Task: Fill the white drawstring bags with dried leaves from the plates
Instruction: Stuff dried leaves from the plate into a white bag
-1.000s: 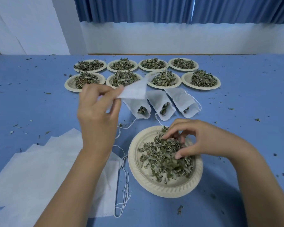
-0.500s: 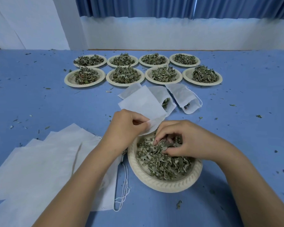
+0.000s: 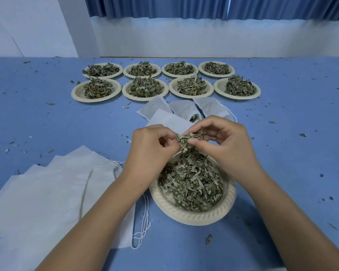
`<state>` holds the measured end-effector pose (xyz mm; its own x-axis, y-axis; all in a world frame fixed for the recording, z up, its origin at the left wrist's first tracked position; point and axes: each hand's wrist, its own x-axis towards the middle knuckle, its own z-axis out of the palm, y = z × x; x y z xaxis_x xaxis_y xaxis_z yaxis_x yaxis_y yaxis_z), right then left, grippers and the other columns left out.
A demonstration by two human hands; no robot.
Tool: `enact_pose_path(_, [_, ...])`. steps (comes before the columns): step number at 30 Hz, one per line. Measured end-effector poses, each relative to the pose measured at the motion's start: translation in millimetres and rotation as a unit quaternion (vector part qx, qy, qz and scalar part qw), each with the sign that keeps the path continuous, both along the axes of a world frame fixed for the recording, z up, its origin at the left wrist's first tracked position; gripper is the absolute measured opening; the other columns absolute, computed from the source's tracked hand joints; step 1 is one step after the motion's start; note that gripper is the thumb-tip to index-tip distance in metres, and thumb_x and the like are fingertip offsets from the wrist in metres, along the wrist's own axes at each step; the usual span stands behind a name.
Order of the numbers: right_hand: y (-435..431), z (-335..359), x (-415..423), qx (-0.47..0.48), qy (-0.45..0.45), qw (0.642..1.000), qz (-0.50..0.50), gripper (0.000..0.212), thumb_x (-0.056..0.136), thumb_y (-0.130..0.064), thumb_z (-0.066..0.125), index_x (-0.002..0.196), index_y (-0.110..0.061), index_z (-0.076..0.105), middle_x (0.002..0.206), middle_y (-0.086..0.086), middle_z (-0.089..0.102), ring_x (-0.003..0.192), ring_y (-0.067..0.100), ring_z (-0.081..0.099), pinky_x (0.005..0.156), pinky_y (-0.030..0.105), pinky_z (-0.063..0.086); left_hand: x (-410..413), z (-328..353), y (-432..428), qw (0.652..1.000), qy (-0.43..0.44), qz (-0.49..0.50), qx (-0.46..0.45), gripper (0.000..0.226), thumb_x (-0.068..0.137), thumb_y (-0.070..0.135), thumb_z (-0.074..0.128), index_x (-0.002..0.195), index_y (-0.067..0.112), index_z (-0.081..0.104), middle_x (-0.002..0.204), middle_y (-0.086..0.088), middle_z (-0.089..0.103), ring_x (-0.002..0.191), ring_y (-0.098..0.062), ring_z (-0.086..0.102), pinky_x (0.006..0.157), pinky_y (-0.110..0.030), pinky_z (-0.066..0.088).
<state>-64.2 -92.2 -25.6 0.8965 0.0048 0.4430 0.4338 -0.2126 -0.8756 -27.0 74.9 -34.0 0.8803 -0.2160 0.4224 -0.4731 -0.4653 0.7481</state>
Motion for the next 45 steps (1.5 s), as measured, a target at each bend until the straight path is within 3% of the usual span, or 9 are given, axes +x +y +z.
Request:
enact_pose_path(6, [5.2,-2.7,-1.0,0.000,0.021,0.998,-0.064,0.014,0.077,-0.001,0.078,0.084,-0.009,0.070,0.073,-0.006,0.070,0.059,0.007,0.059,0.061,0.048,0.055,-4.0,1.2,-0.9,0.996,-0.002,0.031,-0.079,0.023,0.075,-0.004,0.069,0.069,0.019,0.072,0.057,0.001,0.062,0.054,0.001,0.051,0.056,-0.008,0.042])
enact_pose_path(9, [5.2,-3.7,-0.4,-0.033,0.007,0.996,-0.080,0.014,0.076,-0.004,0.079,0.082,-0.013,0.071,0.073,0.004,0.070,0.056,0.030,0.059,0.058,0.050,0.054,-4.6,1.7,-0.5,0.993,-0.014,0.043,-0.105,0.019,0.079,0.001,0.071,0.075,0.020,0.074,0.059,0.003,0.065,0.055,0.002,0.053,0.058,-0.007,0.041])
enact_pose_path(12, [5.0,-6.3,0.1,-0.104,-0.016,0.990,-0.092,0.014,0.076,-0.006,0.080,0.082,-0.015,0.072,0.067,0.011,0.067,0.055,0.033,0.056,0.058,0.046,0.052,-5.2,2.5,-1.3,0.993,-0.031,0.039,-0.103,0.013,0.082,0.004,0.074,0.079,0.017,0.076,0.062,0.003,0.067,0.057,-0.001,0.056,0.058,-0.008,0.043])
enact_pose_path(19, [8.0,-8.8,-1.0,-0.298,-0.102,0.933,-0.174,0.016,0.076,-0.004,0.077,0.088,-0.014,0.075,0.078,-0.006,0.072,0.052,-0.008,0.046,0.057,0.021,0.042,-7.8,-1.1,-4.3,0.996,-0.020,-0.012,-0.089,0.010,0.084,0.003,0.072,0.079,0.011,0.077,0.061,0.004,0.067,0.057,-0.010,0.060,0.056,-0.017,0.050])
enact_pose_path(24, [8.8,-7.6,-1.5,-0.218,-0.054,0.965,-0.137,0.017,0.076,0.001,0.074,0.088,-0.011,0.076,0.074,0.000,0.071,0.058,0.023,0.060,0.060,0.037,0.052,-7.6,-1.9,-4.6,0.997,-0.026,-0.031,-0.072,0.010,0.084,0.001,0.070,0.077,0.009,0.074,0.059,0.003,0.064,0.055,-0.006,0.056,0.055,-0.011,0.044])
enact_pose_path(28, [10.0,-7.8,0.8,-0.265,-0.070,0.947,-0.169,0.016,0.072,0.007,0.074,0.082,-0.005,0.075,0.073,-0.003,0.070,0.056,0.004,0.052,0.064,0.011,0.046,-9.5,-2.9,-6.7,0.995,-0.041,-0.049,-0.079,0.009,0.084,0.002,0.071,0.077,0.008,0.072,0.058,0.002,0.060,0.053,-0.004,0.052,0.053,-0.017,0.045])
enact_pose_path(34, [5.7,-2.0,0.4,-0.088,0.014,0.995,-0.050,0.030,0.071,0.001,0.081,0.096,-0.010,0.069,0.100,0.004,0.066,0.075,0.017,0.062,0.073,0.026,0.056,-5.1,-5.3,-5.3,0.996,-0.018,-0.008,-0.087,0.011,0.084,0.003,0.071,0.076,0.010,0.073,0.058,-0.002,0.063,0.054,-0.015,0.057,0.054,-0.019,0.046])
enact_pose_path(38, [2.8,-1.7,1.0,0.000,0.015,0.999,-0.032,0.019,0.072,0.004,0.080,0.084,-0.007,0.069,0.086,0.002,0.069,0.076,0.014,0.064,0.073,0.022,0.052,-5.7,-4.5,-5.3,0.997,-0.019,-0.008,-0.078,0.011,0.084,0.002,0.071,0.075,0.008,0.072,0.057,0.000,0.061,0.052,-0.006,0.052,0.054,-0.012,0.042])
enact_pose_path(45, [11.4,-10.7,-0.6,-0.102,-0.092,0.983,-0.124,0.009,0.075,0.003,0.078,0.076,0.001,0.069,0.077,0.003,0.070,0.077,0.010,0.068,0.075,0.021,0.055,-7.0,-6.8,-7.5,0.996,-0.011,-0.037,-0.083,0.013,0.084,0.003,0.071,0.075,0.012,0.072,0.055,0.006,0.057,0.053,-0.001,0.049,0.053,-0.013,0.041])
